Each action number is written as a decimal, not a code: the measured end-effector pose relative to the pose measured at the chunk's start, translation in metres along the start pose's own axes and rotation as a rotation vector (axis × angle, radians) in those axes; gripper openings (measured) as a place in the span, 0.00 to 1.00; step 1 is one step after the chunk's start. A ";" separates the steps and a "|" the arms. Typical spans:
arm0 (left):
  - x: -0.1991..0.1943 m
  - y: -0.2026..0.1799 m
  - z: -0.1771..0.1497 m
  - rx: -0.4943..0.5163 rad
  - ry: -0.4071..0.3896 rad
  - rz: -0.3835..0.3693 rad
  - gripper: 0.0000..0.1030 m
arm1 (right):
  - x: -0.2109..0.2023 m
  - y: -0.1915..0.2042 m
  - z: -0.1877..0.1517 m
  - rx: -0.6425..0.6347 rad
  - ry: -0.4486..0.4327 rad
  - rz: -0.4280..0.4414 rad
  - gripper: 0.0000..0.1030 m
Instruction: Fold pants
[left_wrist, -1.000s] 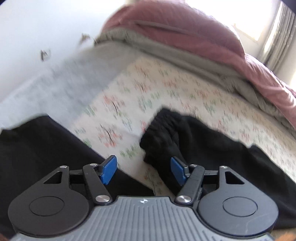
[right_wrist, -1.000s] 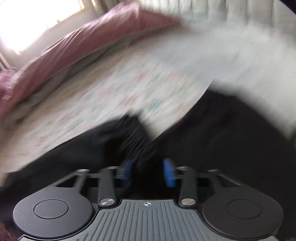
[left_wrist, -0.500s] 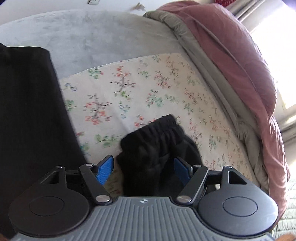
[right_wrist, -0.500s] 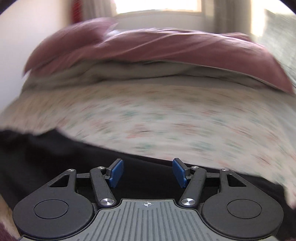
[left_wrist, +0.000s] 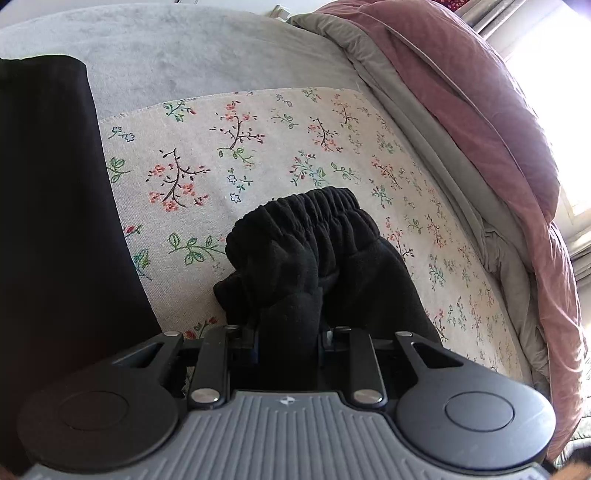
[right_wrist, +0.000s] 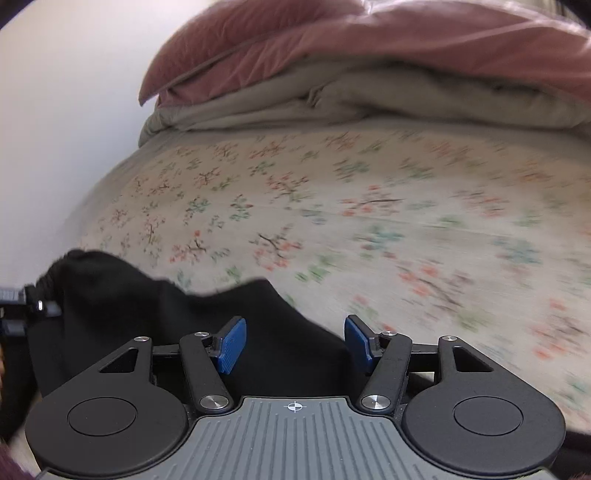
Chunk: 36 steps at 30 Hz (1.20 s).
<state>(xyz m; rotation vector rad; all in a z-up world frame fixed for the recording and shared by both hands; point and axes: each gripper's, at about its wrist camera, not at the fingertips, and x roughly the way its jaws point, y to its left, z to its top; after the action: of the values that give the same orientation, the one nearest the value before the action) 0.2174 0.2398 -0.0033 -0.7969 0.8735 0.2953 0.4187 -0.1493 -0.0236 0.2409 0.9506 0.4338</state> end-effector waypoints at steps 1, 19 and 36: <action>0.001 -0.001 0.001 0.002 0.002 0.001 0.44 | 0.012 0.001 0.007 0.021 0.014 0.025 0.57; 0.003 -0.001 0.003 0.031 0.013 0.001 0.46 | 0.014 0.066 0.017 -0.231 -0.148 -0.229 0.04; 0.008 0.029 0.019 -0.147 0.114 -0.164 0.97 | 0.041 0.071 -0.001 -0.199 -0.188 -0.361 0.04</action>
<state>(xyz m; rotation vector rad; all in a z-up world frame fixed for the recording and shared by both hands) 0.2181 0.2729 -0.0167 -1.0239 0.8944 0.1710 0.4208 -0.0674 -0.0263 -0.0712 0.7400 0.1675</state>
